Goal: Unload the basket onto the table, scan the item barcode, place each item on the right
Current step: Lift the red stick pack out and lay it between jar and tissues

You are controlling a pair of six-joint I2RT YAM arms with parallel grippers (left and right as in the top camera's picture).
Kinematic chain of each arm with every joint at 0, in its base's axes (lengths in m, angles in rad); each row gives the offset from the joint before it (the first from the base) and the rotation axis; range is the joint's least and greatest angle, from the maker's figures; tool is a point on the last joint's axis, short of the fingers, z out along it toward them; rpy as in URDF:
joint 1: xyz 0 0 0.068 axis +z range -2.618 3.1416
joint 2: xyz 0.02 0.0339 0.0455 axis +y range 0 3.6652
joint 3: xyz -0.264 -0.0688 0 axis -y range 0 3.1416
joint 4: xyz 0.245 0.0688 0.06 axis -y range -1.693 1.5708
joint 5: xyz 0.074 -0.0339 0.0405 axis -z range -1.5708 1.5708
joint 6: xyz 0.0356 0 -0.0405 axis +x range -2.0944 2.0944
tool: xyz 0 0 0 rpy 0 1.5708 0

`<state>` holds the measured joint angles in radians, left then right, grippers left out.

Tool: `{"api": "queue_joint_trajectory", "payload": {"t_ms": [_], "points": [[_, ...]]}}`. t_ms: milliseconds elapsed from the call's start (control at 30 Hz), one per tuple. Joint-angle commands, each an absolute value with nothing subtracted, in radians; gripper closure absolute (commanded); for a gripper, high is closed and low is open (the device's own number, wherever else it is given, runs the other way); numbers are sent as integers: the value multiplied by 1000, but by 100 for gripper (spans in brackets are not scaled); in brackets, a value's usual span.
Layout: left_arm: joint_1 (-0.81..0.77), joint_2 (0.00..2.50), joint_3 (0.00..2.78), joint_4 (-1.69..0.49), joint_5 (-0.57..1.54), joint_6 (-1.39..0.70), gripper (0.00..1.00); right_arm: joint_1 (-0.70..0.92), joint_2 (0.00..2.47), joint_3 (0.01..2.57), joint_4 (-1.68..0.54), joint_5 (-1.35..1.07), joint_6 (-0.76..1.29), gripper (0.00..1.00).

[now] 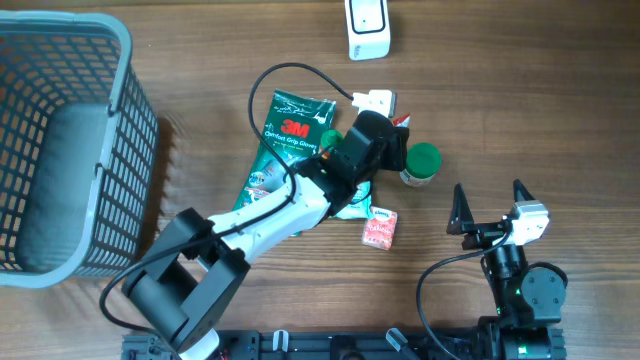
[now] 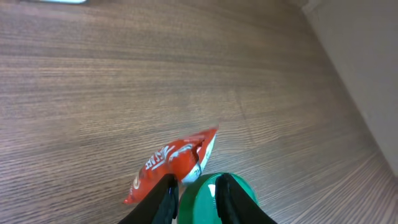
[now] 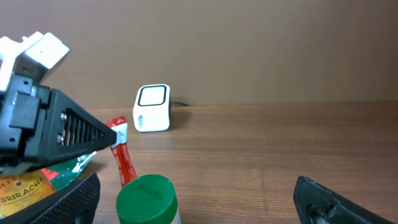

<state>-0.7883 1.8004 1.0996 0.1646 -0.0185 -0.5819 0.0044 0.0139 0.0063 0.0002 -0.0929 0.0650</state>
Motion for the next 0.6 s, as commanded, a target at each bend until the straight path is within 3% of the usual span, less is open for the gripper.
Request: {"api": "queue_joint_trajectory", "payload": {"t_ms": [0, 367, 567], "points": [[-790, 1745, 1111, 168, -35, -584, 77, 7, 14, 5, 3, -88, 55, 0], [-790, 1653, 1115, 169, -82, -575, 78, 7, 14, 6, 3, -88, 54, 0], [-790, 1601, 1148, 167, -130, -439, 79, 7, 14, 6, 3, -88, 54, 0]]}}
